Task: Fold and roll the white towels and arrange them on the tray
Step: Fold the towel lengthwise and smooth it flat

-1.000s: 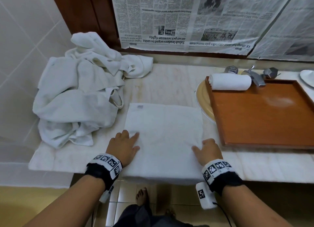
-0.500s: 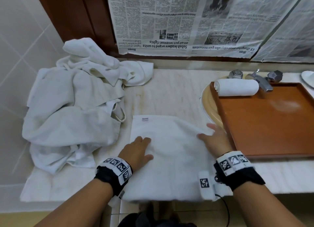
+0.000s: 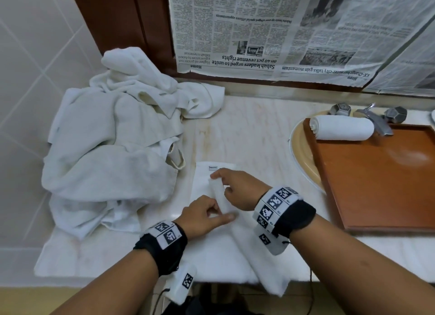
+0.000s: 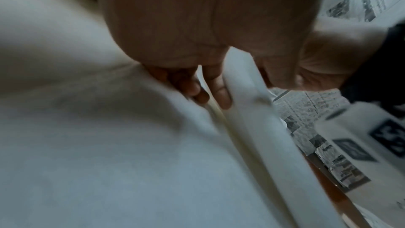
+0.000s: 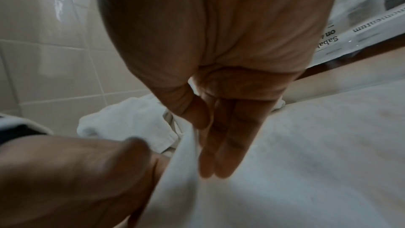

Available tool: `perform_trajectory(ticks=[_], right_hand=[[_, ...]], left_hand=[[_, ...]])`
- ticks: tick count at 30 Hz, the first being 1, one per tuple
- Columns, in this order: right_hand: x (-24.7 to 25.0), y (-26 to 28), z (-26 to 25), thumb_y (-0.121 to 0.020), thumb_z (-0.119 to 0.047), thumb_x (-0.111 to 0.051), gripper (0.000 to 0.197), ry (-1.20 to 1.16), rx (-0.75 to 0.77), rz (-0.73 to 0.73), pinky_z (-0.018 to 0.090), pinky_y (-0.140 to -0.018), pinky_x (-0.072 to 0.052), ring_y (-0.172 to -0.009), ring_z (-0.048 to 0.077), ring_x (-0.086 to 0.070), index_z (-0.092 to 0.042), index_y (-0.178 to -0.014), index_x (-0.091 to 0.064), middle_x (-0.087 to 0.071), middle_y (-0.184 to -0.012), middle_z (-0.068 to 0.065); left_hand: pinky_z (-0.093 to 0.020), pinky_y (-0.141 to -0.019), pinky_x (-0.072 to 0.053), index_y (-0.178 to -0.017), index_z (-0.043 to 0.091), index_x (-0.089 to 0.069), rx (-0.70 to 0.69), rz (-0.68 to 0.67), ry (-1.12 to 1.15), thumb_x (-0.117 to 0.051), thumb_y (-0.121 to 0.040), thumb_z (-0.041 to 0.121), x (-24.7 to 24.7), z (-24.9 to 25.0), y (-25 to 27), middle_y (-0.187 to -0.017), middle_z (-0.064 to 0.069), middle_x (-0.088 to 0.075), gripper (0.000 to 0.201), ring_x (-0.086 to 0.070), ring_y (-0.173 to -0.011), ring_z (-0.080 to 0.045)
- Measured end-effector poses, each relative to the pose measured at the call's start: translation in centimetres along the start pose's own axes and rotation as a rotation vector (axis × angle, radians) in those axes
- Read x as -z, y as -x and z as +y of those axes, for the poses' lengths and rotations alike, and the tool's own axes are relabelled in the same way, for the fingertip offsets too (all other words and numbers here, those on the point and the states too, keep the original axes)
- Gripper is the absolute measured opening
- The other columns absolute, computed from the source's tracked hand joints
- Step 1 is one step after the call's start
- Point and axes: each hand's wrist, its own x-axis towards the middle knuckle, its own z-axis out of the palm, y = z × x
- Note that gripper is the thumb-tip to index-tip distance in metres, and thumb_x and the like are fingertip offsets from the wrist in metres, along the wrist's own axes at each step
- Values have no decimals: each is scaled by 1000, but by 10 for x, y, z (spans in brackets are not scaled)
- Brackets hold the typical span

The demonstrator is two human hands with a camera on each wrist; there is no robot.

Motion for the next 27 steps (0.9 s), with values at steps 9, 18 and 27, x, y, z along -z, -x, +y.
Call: perform_trajectory(ticks=[9,18,27], right_hand=[[21,-44,-7,-82,-30,-63,6,276,151,-6,33,-81,-48,-94,15,-53,-27,-88,-65,-55,-106,-6],[16,-95,3,-91,-26,-64,14,211,143,-74,28,-72,-38,-85,16,-54,-18,-102,-62,-60,-94,-4],[3,-119,6,-96,-31,-59,30,251,13,-75,27,-77,-36,-91,18,-51,-10,-117,-60,-61,-110,5]], left_hand=[[-32,-67,-31,-61,20,-37,132,113,-117,-51,-90,64,-7,9,-11,-62,9,-45,55,-45,-61,-12],[-30,-74,-47,-84,25,-44,82,178,168,-64,-77,69,-7,-7,-5,-78,10,-59,49,-52,-69,-7],[-36,-85,-45,-139,35,-37,-151,-24,-389,-44,-90,17,1,-8,1,-107,3,-48,53,-54,-90,-19]])
